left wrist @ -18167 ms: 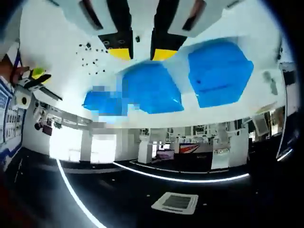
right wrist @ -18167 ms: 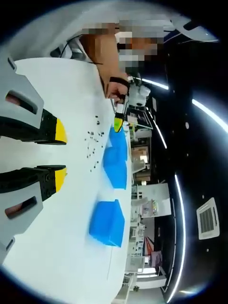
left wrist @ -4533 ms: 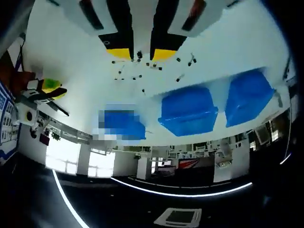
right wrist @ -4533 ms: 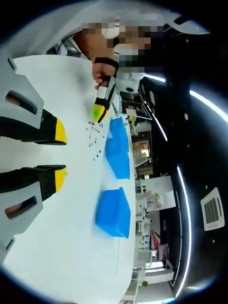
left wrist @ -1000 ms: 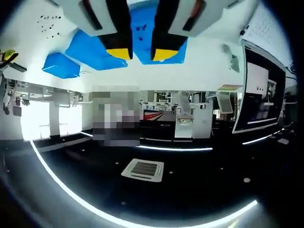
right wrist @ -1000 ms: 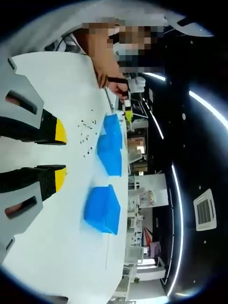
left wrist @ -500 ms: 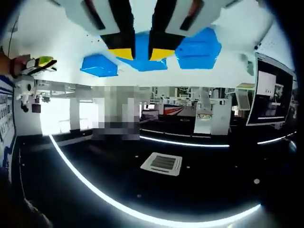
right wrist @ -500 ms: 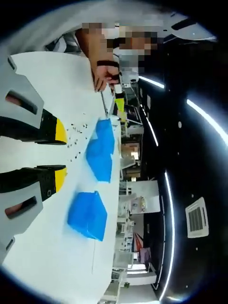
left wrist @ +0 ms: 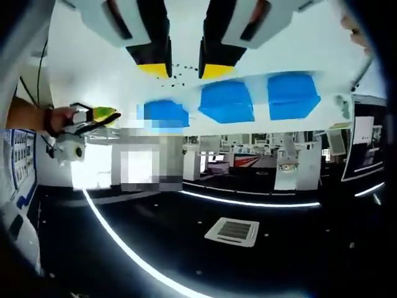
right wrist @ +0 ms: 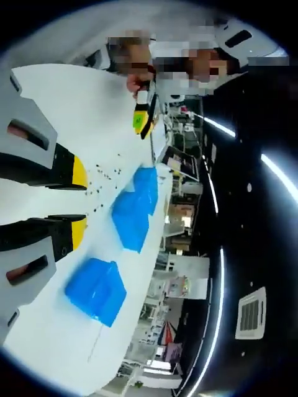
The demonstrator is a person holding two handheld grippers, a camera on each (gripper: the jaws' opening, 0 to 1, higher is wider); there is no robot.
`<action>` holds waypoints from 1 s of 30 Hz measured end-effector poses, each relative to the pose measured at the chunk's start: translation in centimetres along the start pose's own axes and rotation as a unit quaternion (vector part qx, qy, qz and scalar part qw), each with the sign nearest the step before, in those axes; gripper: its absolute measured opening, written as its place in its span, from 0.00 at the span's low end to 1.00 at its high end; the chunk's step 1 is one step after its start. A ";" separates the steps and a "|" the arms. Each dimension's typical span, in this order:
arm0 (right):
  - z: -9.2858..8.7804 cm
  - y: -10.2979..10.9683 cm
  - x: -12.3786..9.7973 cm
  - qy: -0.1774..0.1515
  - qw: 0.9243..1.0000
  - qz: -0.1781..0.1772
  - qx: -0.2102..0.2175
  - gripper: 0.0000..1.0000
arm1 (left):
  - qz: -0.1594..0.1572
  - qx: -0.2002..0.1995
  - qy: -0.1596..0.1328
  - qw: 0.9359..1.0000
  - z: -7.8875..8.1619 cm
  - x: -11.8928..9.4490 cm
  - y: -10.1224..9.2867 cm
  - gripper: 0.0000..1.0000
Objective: Pick up the resistors one by one and place each resistor into its matching bin, sorting the parts by color and model until every resistor is separated into the correct bin for its type
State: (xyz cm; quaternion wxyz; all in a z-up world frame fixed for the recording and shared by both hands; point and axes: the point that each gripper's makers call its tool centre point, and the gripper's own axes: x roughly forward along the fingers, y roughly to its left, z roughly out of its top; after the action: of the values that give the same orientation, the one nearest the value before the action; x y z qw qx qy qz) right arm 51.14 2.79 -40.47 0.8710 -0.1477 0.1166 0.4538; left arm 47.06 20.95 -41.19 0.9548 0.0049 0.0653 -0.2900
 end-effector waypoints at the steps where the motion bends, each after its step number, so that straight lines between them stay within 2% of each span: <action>1: -0.1 0.0 0.2 0.015 1.000 0.008 -0.008 0.18 | -0.003 0.007 0.003 1.000 -0.2 0.0 -0.2 0.20; 4: -1.0 -0.1 1.1 0.083 0.995 0.035 -0.047 0.18 | -0.006 0.028 0.007 1.000 -0.6 0.1 -0.9 0.20; 8: -1.0 0.2 2.5 0.136 0.983 0.085 -0.086 0.18 | -0.015 0.022 -0.003 1.000 -0.5 0.1 -1.3 0.20; 10: -0.8 0.3 3.3 0.156 0.977 0.106 -0.098 0.18 | -0.015 0.024 -0.005 1.000 -0.5 0.0 -1.3 0.20; 13: -0.7 0.6 4.7 0.170 0.972 0.140 -0.084 0.18 | -0.010 0.024 -0.007 1.000 -0.5 -0.2 -0.9 0.20; 15: -0.7 0.4 5.7 0.177 0.968 0.154 -0.090 0.18 | -0.008 0.025 -0.008 1.000 -0.4 -0.3 -0.7 0.20; 16: -0.9 0.4 6.6 0.192 0.960 0.174 -0.106 0.17 | -0.005 0.026 -0.009 1.000 -0.4 -0.4 -0.5 0.20; 18: -1.2 0.0 7.8 0.208 0.950 0.185 -0.143 0.15 | -0.004 0.029 -0.010 1.000 -0.3 -0.5 -0.4 0.20; 20: -1.6 -0.2 8.7 0.226 0.933 0.201 -0.197 0.13 | -0.005 0.035 -0.011 0.999 -0.3 -0.6 -0.4 0.20; 21: -2.4 -0.2 8.8 0.252 0.912 0.220 -0.240 0.12 | -0.007 0.040 -0.010 0.999 -0.3 -0.7 -0.4 0.20; 23: -3.5 -0.6 9.0 0.289 0.882 0.238 -0.286 0.11 | -0.008 0.045 -0.007 0.999 -0.4 -0.7 -0.6 0.20; 26: -4.4 -1.1 9.0 0.325 0.849 0.278 -0.310 0.09 | -0.009 0.046 -0.003 0.999 -0.7 -0.7 -0.7 0.20; 27: -4.5 -1.0 9.1 0.329 0.841 0.293 -0.315 0.09 | -0.009 0.046 -0.002 0.999 -0.8 -0.7 -0.7 0.20; 30: -4.5 -1.4 9.6 0.336 0.827 0.309 -0.328 0.10 | -0.008 0.049 0.000 0.999 -1.0 -0.7 -1.0 0.20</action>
State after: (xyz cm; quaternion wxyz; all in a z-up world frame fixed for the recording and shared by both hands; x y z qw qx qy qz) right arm 57.37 7.69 -47.66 0.4928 -0.5244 0.2858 0.6328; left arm 45.79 20.53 -42.04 0.9509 0.0510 0.0515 -0.3008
